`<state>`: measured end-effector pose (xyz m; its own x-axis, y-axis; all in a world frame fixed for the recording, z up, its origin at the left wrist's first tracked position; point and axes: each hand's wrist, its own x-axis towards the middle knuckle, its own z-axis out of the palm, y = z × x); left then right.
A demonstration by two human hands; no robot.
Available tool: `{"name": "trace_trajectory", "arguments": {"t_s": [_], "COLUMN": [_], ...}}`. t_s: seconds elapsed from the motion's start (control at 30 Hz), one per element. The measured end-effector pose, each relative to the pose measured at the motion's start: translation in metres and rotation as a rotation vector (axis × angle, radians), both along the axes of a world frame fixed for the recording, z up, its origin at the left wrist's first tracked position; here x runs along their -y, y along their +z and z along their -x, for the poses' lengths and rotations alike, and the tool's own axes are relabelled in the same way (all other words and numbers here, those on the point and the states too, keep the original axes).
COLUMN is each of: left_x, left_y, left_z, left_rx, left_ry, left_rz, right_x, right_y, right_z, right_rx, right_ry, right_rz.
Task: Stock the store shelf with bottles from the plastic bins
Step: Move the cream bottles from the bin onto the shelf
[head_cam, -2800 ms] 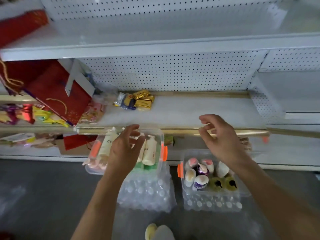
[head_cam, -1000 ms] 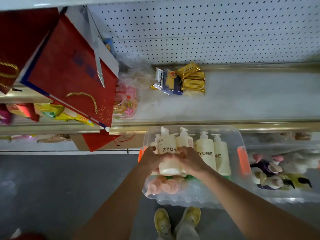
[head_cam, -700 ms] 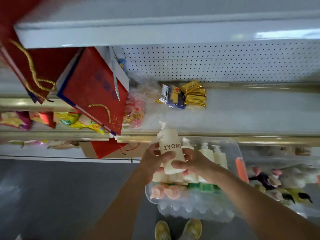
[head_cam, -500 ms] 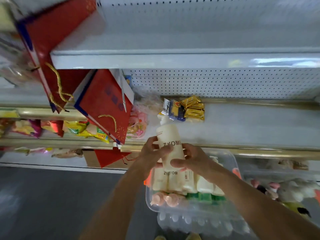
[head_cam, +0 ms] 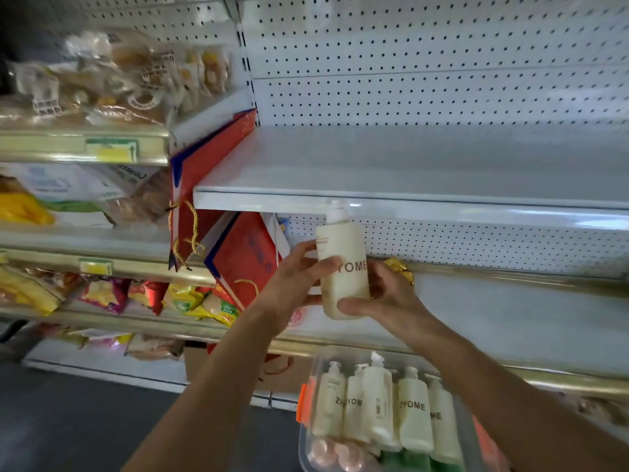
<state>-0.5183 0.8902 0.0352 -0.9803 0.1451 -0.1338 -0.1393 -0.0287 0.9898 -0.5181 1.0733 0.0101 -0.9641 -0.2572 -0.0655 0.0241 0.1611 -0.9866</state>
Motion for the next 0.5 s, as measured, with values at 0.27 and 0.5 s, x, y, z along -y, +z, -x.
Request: {"name": "trace_trajectory", "arguments": {"t_s": [0.27,0.5], "left_x": [0.032,0.073], "left_y": [0.066,0.117], "left_z": [0.041,0.089], "left_rx": [-0.151,-0.216], "left_ry": [-0.050,-0.058], "left_rz": [0.061,0.130], "right_x": [0.031,0.074], "right_y": [0.054,0.093], "right_z": [0.036,0.076], "right_rx": [-0.169,-0.283], "right_ry": [-0.052,-0.120], "right_rz": [0.049,0.025]}}
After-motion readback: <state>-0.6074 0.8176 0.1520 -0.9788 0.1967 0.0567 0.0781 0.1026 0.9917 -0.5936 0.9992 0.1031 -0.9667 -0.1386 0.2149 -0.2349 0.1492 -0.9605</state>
